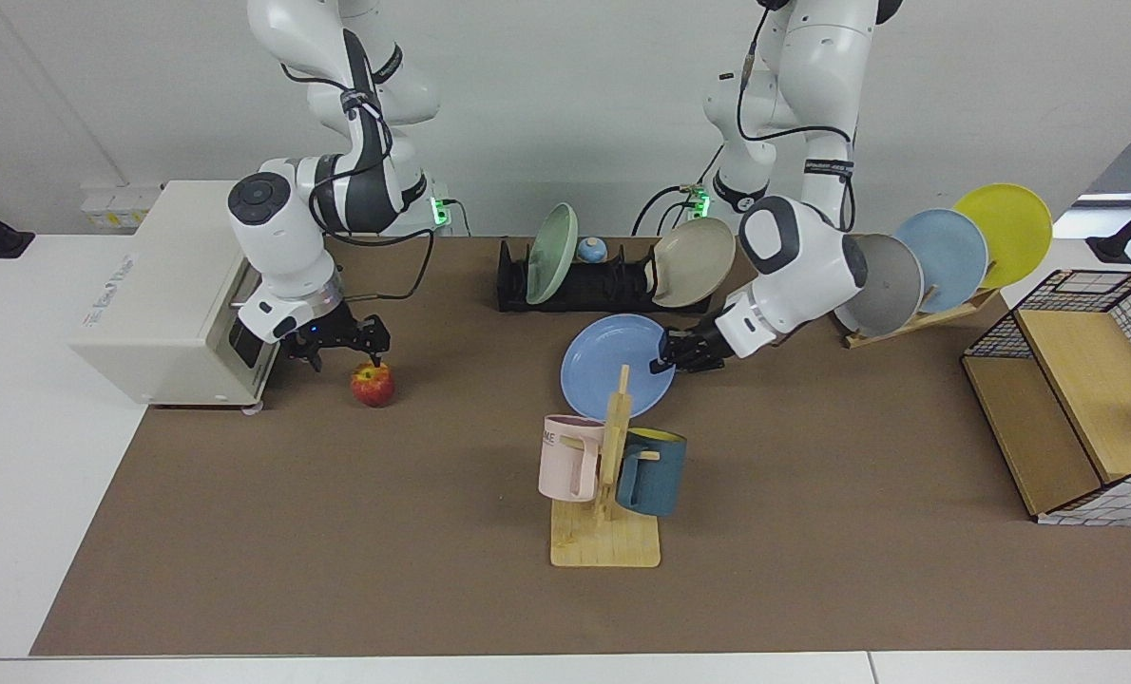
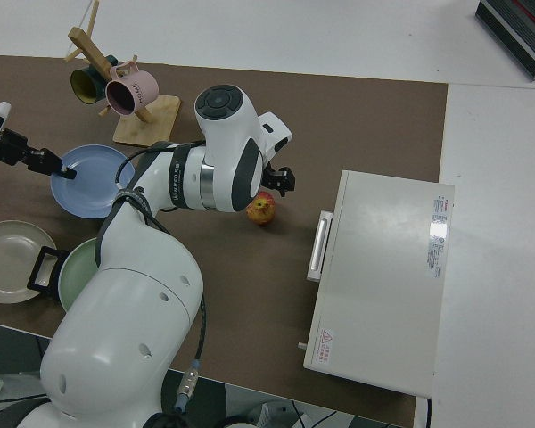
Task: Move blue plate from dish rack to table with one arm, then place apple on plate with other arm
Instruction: 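Lower the blue plate onto the table while the right gripper reaches the apple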
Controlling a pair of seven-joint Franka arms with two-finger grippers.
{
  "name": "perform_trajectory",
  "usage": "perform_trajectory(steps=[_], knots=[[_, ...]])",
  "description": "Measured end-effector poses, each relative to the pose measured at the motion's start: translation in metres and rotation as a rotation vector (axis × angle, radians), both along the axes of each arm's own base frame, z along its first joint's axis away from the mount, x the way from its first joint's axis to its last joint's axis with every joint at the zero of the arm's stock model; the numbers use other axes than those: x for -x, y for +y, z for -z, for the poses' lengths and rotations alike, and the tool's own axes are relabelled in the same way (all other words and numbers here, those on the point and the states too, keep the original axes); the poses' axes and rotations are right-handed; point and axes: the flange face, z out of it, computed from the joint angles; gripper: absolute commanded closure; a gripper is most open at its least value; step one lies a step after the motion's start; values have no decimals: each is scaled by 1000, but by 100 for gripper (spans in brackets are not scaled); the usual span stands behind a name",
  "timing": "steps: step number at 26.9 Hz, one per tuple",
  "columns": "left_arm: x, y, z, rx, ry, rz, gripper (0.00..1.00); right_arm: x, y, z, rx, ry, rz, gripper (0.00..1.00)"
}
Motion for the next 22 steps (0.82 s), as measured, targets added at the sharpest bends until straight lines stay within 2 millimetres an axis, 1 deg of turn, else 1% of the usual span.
perform_trajectory(steps=[2,4,6,9,10,13,17,22], knots=[[4,-14,13,1,14,17,99,1,2,2,0,-3,-4,0],[5,-20,18,4,22,27,83,0,4,2,-2,-10,-6,0],[4,-22,17,7,16,32,66,0,6,3,-15,-19,1,0],[1,-22,14,7,0,37,30,2,7,7,-44,-27,21,0],[1,-22,13,5,-5,39,22,3,7,9,-47,-31,23,0],[-2,-22,9,-13,-29,57,6,6,7,16,-49,-44,19,0],[-9,-23,-7,-61,-72,85,1,13,6,29,-47,-32,6,0],[-17,-24,-33,-152,-101,74,0,19,6,41,-45,-38,-6,0]])
